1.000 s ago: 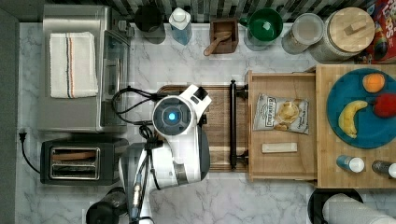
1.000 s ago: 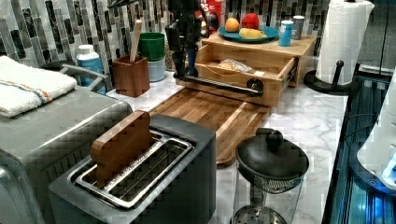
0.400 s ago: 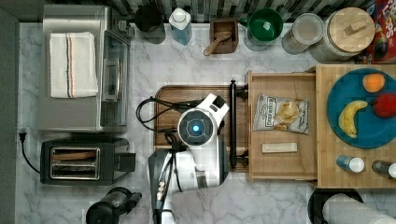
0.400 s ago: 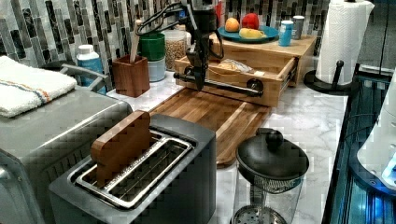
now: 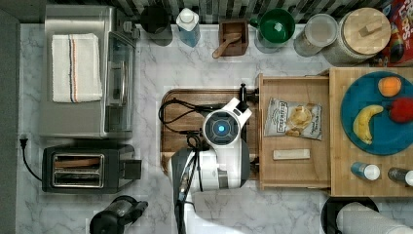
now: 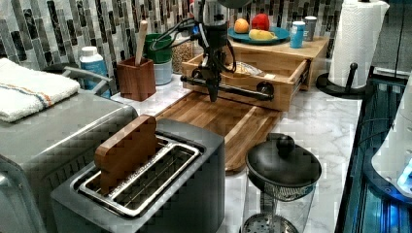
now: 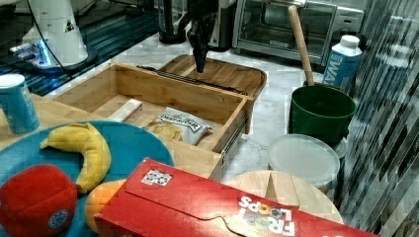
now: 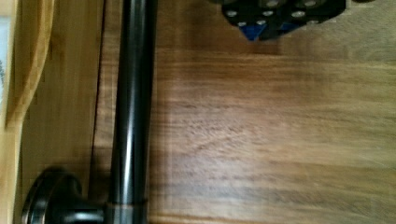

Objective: Close the drawer.

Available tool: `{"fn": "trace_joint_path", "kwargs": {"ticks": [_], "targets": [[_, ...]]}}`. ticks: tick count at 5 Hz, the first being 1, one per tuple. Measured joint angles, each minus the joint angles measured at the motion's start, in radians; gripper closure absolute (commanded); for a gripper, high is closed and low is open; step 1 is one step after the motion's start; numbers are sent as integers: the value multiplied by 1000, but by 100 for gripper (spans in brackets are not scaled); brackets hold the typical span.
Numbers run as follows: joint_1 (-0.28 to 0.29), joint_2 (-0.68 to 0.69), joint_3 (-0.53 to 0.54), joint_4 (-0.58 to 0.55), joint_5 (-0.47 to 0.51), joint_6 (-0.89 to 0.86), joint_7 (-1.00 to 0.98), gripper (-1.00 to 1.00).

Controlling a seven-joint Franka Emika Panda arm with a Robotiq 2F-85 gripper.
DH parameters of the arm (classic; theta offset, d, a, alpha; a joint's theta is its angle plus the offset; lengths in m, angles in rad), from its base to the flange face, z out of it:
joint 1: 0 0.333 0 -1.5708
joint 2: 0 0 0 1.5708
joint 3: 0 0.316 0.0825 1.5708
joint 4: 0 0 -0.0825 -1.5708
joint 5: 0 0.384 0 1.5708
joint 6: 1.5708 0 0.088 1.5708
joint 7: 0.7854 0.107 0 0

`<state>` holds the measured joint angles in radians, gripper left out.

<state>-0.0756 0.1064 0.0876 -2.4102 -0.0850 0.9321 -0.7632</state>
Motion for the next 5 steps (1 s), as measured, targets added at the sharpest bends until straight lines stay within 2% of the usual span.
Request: {"fn": "trace_joint_path", "kwargs": {"ticks": [3, 5], "targets": [[-28, 24, -55, -27, -103, 4, -45, 100], [-85, 35, -66, -21, -78, 45, -319, 100]]}}
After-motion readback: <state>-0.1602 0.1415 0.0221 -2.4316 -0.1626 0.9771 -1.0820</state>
